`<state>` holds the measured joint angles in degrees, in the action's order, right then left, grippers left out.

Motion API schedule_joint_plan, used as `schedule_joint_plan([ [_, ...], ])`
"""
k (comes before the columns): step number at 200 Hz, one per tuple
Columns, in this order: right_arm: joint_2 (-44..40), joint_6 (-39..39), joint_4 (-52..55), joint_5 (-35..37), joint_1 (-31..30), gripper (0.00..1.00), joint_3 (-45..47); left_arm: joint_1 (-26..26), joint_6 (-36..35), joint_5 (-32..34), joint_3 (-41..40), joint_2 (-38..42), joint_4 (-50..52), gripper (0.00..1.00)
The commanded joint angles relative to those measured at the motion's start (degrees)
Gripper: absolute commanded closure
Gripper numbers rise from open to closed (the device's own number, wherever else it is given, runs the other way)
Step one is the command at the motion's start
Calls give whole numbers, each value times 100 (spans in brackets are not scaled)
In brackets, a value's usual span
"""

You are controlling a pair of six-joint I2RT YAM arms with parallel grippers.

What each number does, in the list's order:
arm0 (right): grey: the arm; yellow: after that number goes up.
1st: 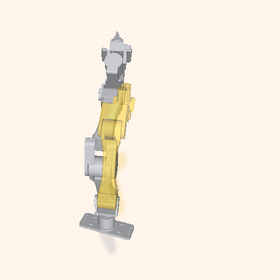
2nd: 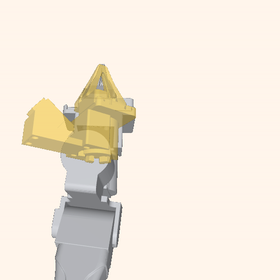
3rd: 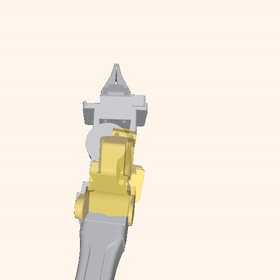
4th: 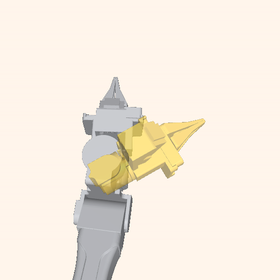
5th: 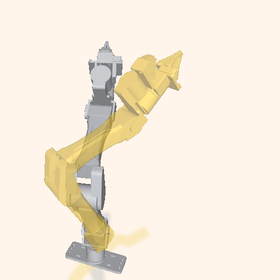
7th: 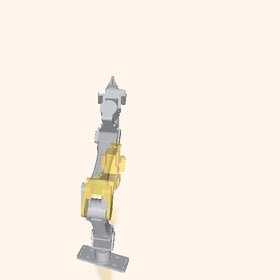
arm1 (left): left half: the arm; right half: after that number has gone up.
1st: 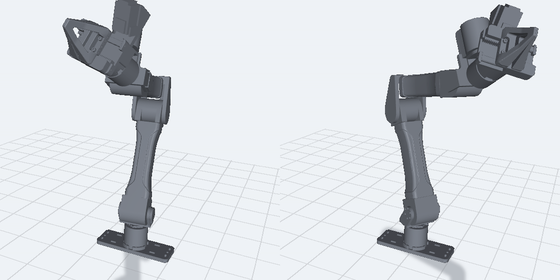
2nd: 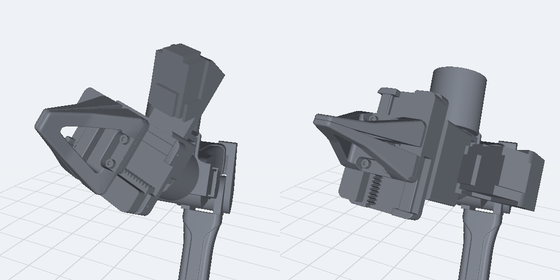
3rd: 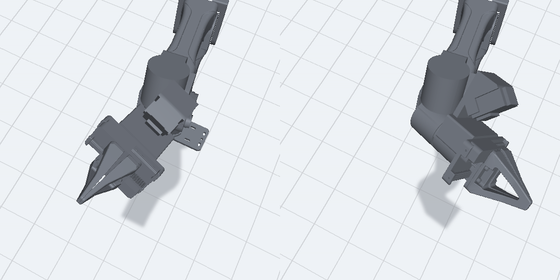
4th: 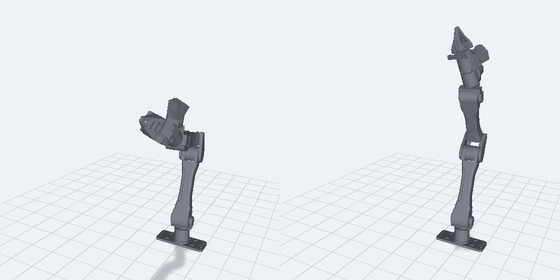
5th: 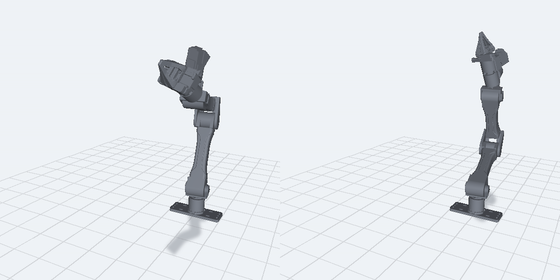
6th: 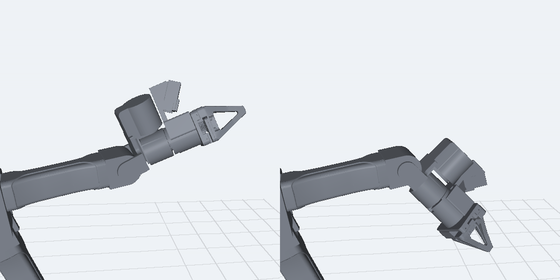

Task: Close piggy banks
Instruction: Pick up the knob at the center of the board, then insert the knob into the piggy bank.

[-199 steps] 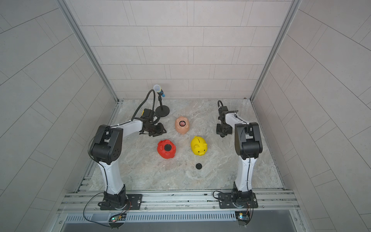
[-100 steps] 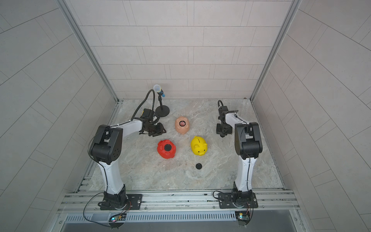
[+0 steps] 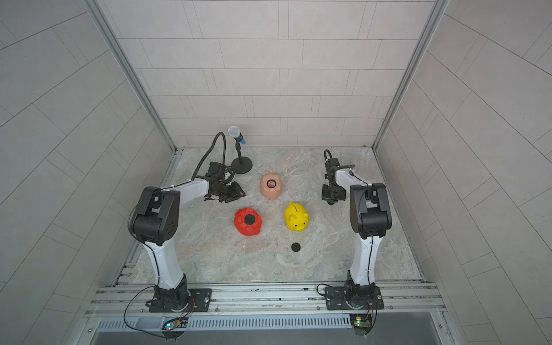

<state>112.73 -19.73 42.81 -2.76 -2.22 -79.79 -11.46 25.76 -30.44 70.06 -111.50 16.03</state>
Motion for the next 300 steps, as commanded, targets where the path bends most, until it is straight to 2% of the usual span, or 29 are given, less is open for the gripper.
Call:
schedule_joint_plan([
  [1,-397,-14,216,52,-91,100,-153,24,17,-123,-86,199,-133,57],
  [45,-724,-35,508,-104,-432,100,-674,19,49,-204,-56,160,-206,57],
  [72,-849,61,525,-532,-794,100,-988,23,65,-212,-60,145,-249,57],
  [122,-784,1348,478,-795,-1720,100,-1676,13,87,-207,-98,156,-302,57],
  [149,-796,2129,127,-906,-2060,100,-1709,19,89,-207,-85,142,-295,57],
  [184,-690,2965,-136,-987,-2313,100,-1773,20,120,-214,-125,227,-349,57],
  [217,-497,3290,-200,-1159,-2371,100,-1968,16,200,-329,-151,182,-486,57],
  [238,-183,3462,107,-1360,-2427,100,-2370,13,224,-355,-172,164,-540,57],
  [267,359,3684,731,-1240,-2580,100,-3087,13,223,-362,-160,160,-557,57],
  [300,674,3858,816,-1141,-2652,100,-3334,13,257,-417,-175,166,-639,57],
])
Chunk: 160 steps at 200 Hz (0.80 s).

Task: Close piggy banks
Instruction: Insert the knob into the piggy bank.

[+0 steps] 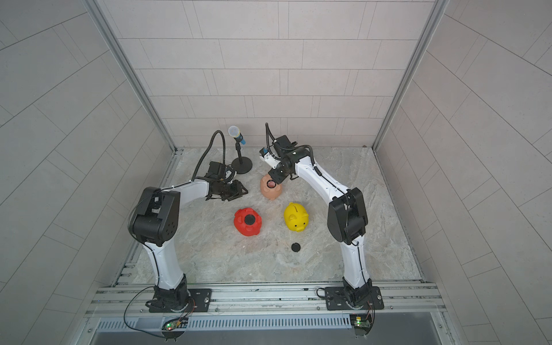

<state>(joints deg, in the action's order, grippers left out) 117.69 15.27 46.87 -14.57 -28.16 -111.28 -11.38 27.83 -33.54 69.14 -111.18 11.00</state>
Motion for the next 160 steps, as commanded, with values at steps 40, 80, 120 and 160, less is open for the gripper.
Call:
schedule_joint_plan([
  [40,583,515,801,72,-137,100,-629,11,126,-239,-88,80,-266,57],
  [80,748,488,921,46,-206,100,-824,6,126,-243,-85,92,-248,57],
  [120,907,511,992,103,-243,100,-955,7,113,-230,-82,61,-238,57],
  [160,1054,525,1074,214,-265,100,-1070,9,113,-229,-79,61,-231,57],
])
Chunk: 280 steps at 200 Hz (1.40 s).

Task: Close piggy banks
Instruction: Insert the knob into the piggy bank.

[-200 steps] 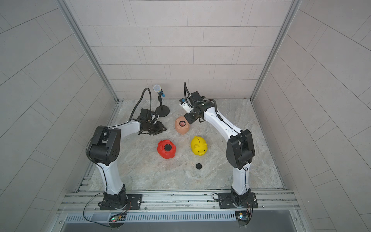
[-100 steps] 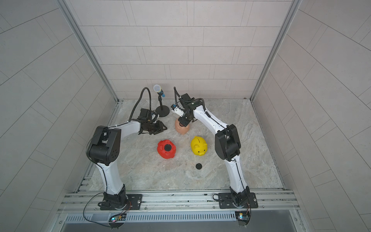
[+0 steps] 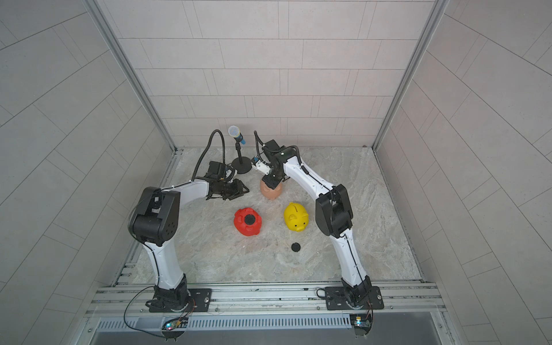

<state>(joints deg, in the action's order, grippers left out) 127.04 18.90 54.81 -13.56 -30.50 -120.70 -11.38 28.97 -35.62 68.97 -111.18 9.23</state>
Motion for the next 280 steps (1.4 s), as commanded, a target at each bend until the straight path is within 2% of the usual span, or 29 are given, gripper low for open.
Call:
schedule_joint_plan([
  [1,123,165,278,115,-33,100,-129,6,-3,-19,-60,61,-49,57],
  [280,529,632,582,565,-167,100,-436,13,-40,1,-24,18,26,57],
])
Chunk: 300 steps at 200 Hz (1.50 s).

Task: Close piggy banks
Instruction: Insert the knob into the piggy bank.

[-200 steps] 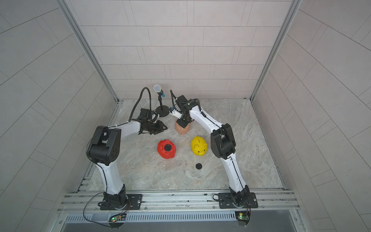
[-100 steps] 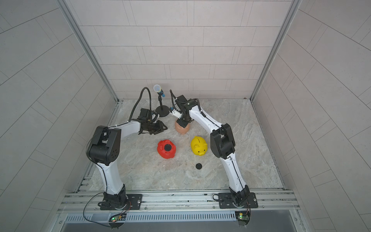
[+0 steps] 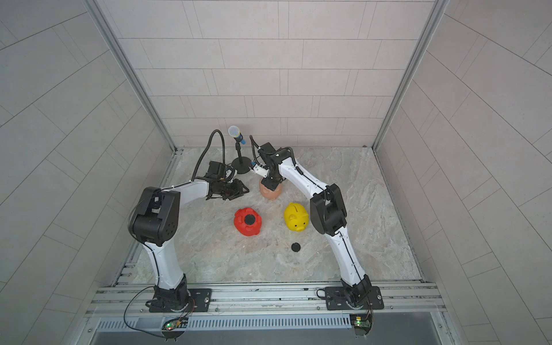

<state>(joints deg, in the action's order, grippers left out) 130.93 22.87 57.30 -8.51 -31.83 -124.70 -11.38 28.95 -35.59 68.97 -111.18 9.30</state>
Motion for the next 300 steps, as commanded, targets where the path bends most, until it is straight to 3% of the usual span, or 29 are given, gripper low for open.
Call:
schedule_joint_plan([
  [1,137,234,334,64,-33,100,-36,8,-38,-1,-24,18,20,57],
  [142,605,95,360,245,-33,100,-71,10,-38,12,-51,46,-6,56],
  [196,741,-9,414,108,-25,100,-80,4,131,-297,-221,120,-445,56],
  [261,741,-100,453,56,-2,100,-89,5,1219,-1373,-712,94,-2763,32],
  [300,719,-112,497,43,15,100,-107,41,1887,-1605,-838,-132,-3836,17],
])
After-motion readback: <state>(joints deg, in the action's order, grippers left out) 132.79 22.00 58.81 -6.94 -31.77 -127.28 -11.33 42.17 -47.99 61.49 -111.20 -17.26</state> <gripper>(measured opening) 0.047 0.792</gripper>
